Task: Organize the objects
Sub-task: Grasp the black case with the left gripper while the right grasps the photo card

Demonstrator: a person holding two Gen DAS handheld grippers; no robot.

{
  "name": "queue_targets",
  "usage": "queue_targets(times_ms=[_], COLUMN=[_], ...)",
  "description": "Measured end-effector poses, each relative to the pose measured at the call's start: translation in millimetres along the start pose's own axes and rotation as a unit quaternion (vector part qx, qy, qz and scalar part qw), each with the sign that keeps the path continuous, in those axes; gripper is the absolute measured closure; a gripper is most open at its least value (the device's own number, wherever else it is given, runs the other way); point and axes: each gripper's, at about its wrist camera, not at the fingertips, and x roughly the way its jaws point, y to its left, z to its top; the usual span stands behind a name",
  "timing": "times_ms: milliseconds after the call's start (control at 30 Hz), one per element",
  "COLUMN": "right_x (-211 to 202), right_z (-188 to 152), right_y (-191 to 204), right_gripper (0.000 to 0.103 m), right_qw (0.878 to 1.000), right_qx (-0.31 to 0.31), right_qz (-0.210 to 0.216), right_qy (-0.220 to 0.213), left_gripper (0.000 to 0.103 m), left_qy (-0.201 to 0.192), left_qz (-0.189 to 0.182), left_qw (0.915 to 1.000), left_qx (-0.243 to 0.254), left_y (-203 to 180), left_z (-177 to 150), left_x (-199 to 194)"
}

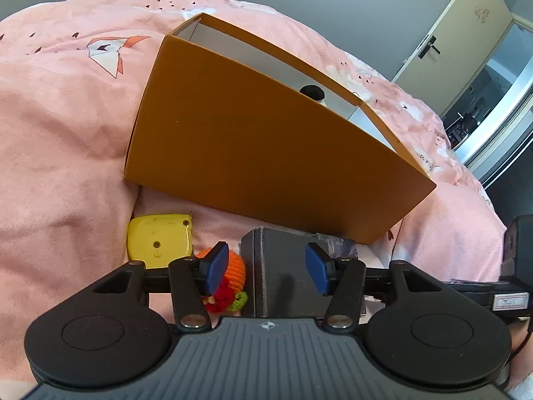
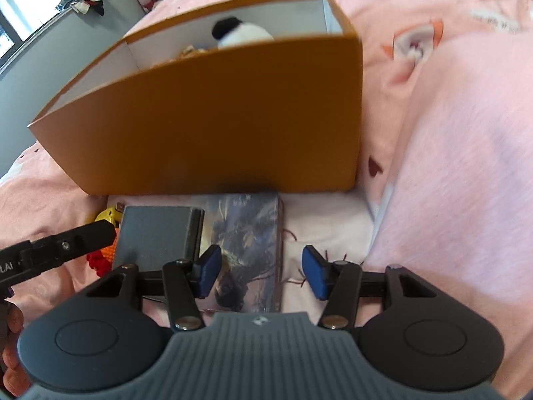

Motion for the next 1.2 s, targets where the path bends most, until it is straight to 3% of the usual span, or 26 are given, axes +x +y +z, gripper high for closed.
queue_targets(times_ms=[133,300,400,433,467,500,567,733,800,967,1200], right_x=[11,23,25,24,22,19,12,-6,-10,-20,-23], right_z=[0,-2,-4,-4,-5,-5,-6,-7,-3,-2,-8], right_y=[-9,-14,-18,-18,-18,-18,-18,-22,-28,-35,-34], right_gripper=[0.04,0.032,0.032,0.035,0.044,0.045,0.061,0.069,0.069,0.07,0.074], right_qw=[0.999,0.997,0.995,0.995,0.995,0.994,0.995,0.994,0.995,0.995,0.995], right_qx=[0.028,0.041,0.053,0.054,0.054,0.055,0.055,0.062,0.06,0.058,0.045], right_qz=[0.034,0.06,0.07,0.071,0.076,0.083,0.076,0.08,0.077,0.079,0.078], right_qy=[0.021,0.039,0.042,0.041,0.04,0.041,0.036,0.034,0.032,0.033,0.034], left_gripper=[0.041,0.041,0.038,0.031,0.03,0.03,0.027,0.025,0.029,0.053,0.057], left_qy=[-0.01,0.018,0.055,0.068,0.082,0.095,0.114,0.128,0.131,0.123,0.124], left_qz=[0.004,0.034,0.046,0.045,0.033,0.02,0.008,-0.002,-0.005,-0.02,-0.05], left_qw=[0.9994,0.9973,0.9954,0.9949,0.9949,0.9946,0.9933,0.9918,0.9913,0.9914,0.9903], left_qx=[0.032,0.063,0.064,0.058,0.049,0.037,0.018,0.0,-0.002,-0.039,-0.039], left_y=[-11,-18,-15,-13,-10,-6,0,2,2,5,-8], left_z=[1,6,12,14,16,17,17,19,18,17,14], left_x=[-3,14,28,32,36,40,46,54,53,41,29])
